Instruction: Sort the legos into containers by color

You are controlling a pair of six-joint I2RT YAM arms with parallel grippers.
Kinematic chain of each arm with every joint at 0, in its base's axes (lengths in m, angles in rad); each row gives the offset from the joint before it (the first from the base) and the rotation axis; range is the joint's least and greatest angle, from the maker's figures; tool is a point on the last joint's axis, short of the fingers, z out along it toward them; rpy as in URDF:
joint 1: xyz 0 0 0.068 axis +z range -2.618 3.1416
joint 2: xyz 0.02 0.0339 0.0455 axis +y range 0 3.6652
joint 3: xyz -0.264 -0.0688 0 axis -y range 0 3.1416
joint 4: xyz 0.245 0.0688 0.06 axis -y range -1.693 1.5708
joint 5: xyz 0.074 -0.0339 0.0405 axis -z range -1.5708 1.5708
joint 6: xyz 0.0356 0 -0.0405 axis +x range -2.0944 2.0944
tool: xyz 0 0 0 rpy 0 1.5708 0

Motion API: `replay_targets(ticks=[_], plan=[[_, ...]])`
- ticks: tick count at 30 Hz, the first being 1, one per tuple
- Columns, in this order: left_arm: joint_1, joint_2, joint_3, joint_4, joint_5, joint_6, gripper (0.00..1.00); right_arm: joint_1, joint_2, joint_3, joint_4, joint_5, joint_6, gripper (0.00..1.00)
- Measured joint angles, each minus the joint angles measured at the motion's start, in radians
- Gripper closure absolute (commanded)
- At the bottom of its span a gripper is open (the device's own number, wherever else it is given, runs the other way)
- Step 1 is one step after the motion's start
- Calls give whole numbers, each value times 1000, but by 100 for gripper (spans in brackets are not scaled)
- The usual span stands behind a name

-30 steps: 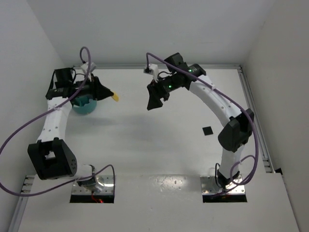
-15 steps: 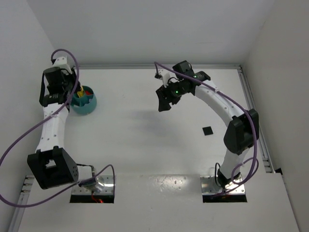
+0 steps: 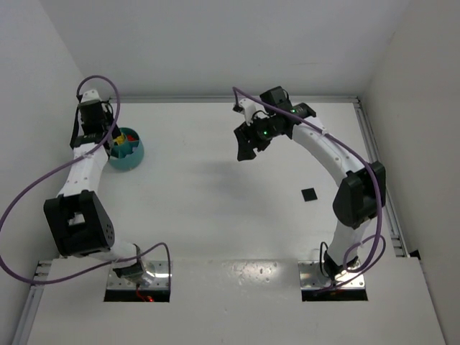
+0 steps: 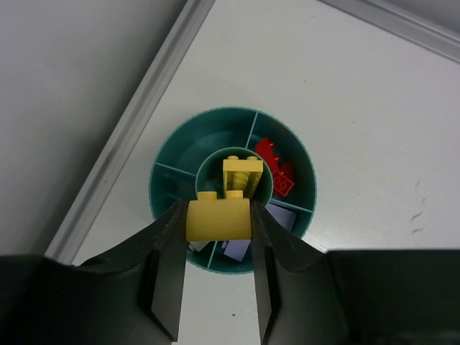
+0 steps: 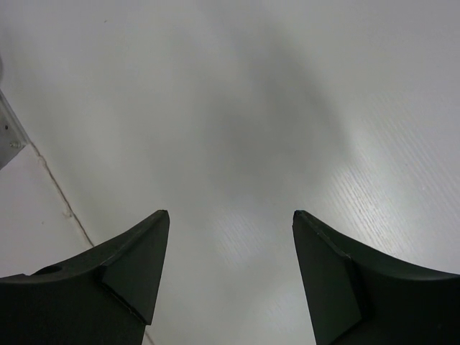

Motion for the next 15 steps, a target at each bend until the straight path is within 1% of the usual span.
replay_targets(ticks=[5,15], plan=[[-1,50,0,1,-10,-13,96,-4,11,17,0,5,0,29],[-1,104,21,23,-16,-14,96,-4,32,20,-5,4,0,29]])
